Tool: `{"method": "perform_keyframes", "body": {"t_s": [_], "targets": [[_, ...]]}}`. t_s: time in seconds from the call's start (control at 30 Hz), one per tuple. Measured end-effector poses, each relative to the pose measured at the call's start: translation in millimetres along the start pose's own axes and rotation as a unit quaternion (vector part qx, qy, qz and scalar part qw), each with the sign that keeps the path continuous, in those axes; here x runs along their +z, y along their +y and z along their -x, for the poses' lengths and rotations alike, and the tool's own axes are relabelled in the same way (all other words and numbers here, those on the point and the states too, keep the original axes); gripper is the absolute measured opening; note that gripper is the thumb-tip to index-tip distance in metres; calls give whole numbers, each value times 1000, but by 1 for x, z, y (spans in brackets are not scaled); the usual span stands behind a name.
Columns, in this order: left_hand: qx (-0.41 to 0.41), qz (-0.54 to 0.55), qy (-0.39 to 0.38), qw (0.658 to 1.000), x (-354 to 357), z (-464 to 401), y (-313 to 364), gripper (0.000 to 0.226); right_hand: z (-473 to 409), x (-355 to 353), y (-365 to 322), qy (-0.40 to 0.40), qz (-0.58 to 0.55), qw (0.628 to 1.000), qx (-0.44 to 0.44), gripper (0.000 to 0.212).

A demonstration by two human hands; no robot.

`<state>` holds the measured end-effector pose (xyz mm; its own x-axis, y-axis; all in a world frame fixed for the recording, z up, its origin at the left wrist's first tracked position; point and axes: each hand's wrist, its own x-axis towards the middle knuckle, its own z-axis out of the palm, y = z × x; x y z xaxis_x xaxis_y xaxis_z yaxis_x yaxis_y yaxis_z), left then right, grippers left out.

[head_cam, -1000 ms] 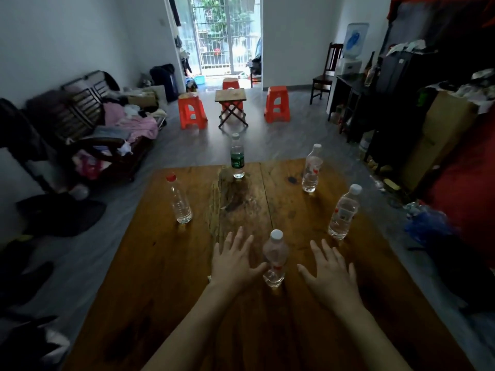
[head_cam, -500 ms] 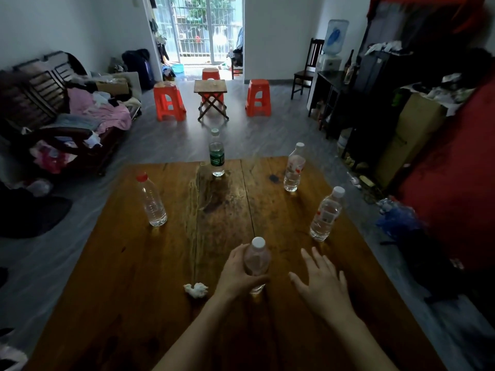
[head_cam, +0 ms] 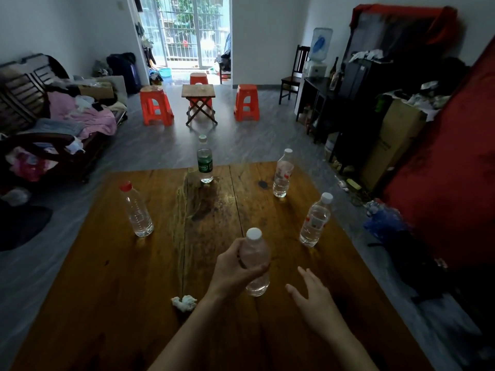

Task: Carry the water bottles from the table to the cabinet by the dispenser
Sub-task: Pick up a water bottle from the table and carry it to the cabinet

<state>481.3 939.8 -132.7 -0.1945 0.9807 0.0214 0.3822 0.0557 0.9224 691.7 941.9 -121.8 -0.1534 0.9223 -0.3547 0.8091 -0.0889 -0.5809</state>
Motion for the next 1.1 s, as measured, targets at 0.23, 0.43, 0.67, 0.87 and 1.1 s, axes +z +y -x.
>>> {"method": "perform_keyframes", "body": {"t_s": [0.23,0.43,0.67,0.87,1.1], "targets": [[127,12,-59,990,-41,8,82,65,6,11,-6,-84,-558,800,204,33],[164,2,-118,979,-45,25,110,66,16,8,-22,-128,-680,690,213,50],[185,-19,-147,972,-34,36,119,66,31,-4,-15,-170,-687,672,217,57],[206,-20,-184,961,-21,35,131,65,54,-9,-4,-123,-716,654,210,53],[229,-19,-262,937,20,37,150,64,84,-30,26,-57,-728,651,208,52]]}}
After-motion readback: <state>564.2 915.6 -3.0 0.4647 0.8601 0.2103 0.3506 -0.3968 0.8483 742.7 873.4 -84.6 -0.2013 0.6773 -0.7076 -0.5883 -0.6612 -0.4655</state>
